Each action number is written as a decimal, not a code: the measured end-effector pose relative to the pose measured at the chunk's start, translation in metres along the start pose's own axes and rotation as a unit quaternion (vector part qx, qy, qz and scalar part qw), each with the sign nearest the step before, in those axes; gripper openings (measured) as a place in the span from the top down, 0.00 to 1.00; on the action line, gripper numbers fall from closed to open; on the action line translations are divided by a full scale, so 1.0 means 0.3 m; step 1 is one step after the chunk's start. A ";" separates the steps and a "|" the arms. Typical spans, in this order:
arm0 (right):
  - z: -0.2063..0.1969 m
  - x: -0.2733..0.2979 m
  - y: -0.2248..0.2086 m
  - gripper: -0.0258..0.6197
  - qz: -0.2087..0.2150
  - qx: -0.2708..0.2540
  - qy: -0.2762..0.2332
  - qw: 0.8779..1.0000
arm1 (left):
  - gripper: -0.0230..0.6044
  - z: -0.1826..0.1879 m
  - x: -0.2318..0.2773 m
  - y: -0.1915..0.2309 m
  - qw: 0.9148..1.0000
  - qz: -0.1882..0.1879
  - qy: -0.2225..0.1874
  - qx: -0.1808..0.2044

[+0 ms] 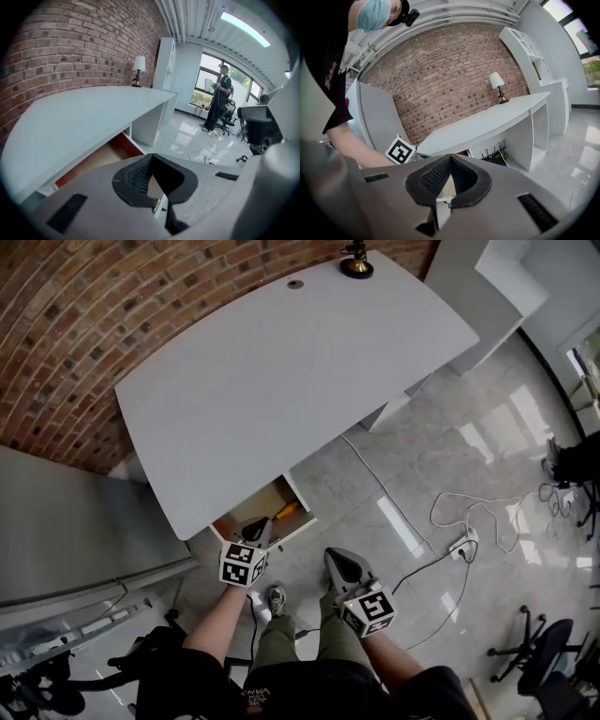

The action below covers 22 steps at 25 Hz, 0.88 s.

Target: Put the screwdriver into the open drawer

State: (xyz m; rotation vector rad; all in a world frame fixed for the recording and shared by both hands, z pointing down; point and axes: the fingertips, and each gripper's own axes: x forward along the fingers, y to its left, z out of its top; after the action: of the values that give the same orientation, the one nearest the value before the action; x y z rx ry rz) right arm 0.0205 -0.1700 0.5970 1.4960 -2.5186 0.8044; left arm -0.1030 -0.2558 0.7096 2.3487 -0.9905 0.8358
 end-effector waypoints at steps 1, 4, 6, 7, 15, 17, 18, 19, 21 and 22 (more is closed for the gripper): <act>0.014 -0.003 0.017 0.97 0.001 -0.003 -0.004 1.000 | 0.95 0.021 -0.031 -0.005 1.000 -0.001 -0.010 -0.001; 0.051 -0.011 0.064 0.97 0.002 -0.011 -0.011 1.000 | 0.95 0.091 -0.121 -0.015 0.999 -0.002 -0.045 -0.008; 0.076 -0.017 0.094 0.97 0.002 -0.016 -0.015 1.000 | 0.95 0.137 -0.179 -0.020 0.998 -0.002 -0.066 -0.007; 0.090 -0.021 0.111 0.97 0.003 -0.019 -0.018 1.000 | 0.95 0.158 -0.210 -0.022 0.997 -0.001 -0.075 -0.005; 0.203 -0.068 0.216 0.97 0.003 -0.041 -0.044 0.998 | 0.95 0.291 -0.455 -0.085 0.990 -0.003 -0.142 0.014; 0.229 -0.079 0.238 0.97 0.004 -0.046 -0.052 0.998 | 0.95 0.309 -0.507 -0.100 0.988 -0.005 -0.153 0.014; 0.241 -0.086 0.251 0.97 0.004 -0.048 -0.057 0.997 | 0.95 0.313 -0.532 -0.108 0.987 -0.007 -0.158 0.013; 0.250 -0.095 0.265 0.97 0.004 -0.049 -0.061 0.997 | 0.95 0.316 -0.556 -0.117 0.987 -0.009 -0.161 0.014; 0.265 -0.115 0.291 0.97 0.004 -0.052 -0.068 0.996 | 0.95 0.321 -0.606 -0.135 0.986 -0.012 -0.168 0.015; 0.272 -0.124 0.304 0.97 0.004 -0.053 -0.071 0.996 | 0.95 0.325 -0.631 -0.142 0.985 -0.012 -0.173 0.017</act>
State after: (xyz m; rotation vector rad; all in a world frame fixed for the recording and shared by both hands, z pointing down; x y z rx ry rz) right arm -0.0230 -0.1462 0.4789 1.5607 -2.6236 0.5740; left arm -0.1419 -0.1978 0.5040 2.5838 -1.0855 0.4449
